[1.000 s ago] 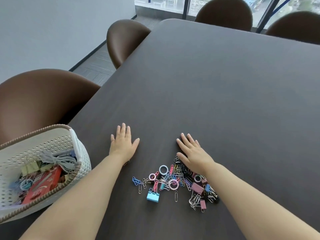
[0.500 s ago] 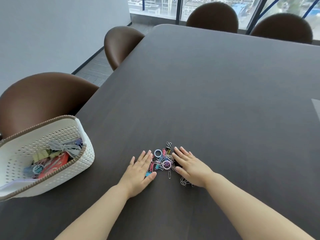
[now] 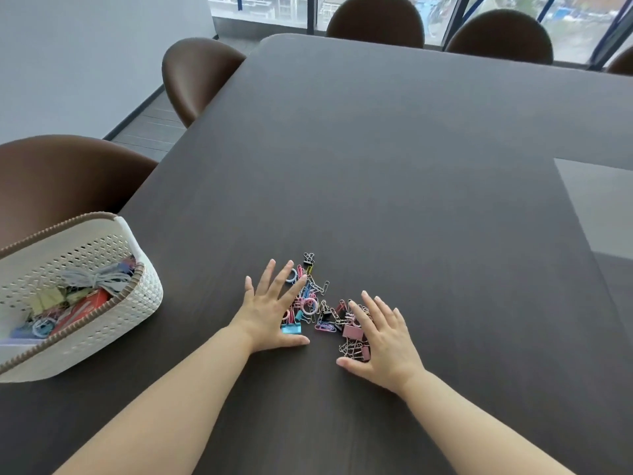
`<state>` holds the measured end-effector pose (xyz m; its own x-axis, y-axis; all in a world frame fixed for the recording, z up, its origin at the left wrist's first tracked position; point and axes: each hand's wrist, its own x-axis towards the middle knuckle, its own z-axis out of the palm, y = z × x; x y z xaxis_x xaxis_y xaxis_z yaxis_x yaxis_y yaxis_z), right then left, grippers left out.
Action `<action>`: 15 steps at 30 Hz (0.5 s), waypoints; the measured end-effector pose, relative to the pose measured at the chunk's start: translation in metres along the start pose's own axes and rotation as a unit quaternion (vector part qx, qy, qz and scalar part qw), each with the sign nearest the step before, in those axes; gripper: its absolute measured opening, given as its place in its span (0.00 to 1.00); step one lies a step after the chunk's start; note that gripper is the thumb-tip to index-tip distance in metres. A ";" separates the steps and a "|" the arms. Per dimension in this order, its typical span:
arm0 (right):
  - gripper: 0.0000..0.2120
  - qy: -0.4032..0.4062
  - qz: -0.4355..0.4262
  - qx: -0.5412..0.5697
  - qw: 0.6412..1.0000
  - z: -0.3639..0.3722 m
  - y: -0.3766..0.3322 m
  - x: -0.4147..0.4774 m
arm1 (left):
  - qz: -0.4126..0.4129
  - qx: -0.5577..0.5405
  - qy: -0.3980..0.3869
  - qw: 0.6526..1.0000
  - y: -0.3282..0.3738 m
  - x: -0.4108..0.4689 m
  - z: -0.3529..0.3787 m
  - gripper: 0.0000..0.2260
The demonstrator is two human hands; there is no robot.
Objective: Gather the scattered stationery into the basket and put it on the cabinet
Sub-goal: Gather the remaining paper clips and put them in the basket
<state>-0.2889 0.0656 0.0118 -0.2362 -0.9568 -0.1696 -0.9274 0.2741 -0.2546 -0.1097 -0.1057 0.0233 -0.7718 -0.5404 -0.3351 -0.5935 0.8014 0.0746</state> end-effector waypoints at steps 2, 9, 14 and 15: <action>0.39 0.030 0.036 -0.010 0.999 0.007 -0.004 0.009 | 0.015 0.011 -0.017 1.000 -0.001 0.019 -0.008 0.46; 0.26 0.160 0.064 0.004 0.985 0.016 -0.003 0.027 | 0.069 -0.020 0.064 0.995 0.001 0.035 0.007 0.35; 0.23 0.204 0.076 0.012 0.976 0.019 -0.004 0.026 | 0.106 -0.066 0.244 0.962 -0.002 0.030 0.025 0.19; 0.23 0.205 0.076 0.014 0.976 0.018 -0.004 0.026 | 0.105 -0.069 0.257 0.958 -0.001 0.029 0.026 0.18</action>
<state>-0.2859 0.0417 -0.0087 -0.4717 -0.8618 0.1863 -0.8659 0.4129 -0.2822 -0.1255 -0.1150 -0.0110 -0.8672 -0.4538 0.2051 -0.4096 0.8842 0.2245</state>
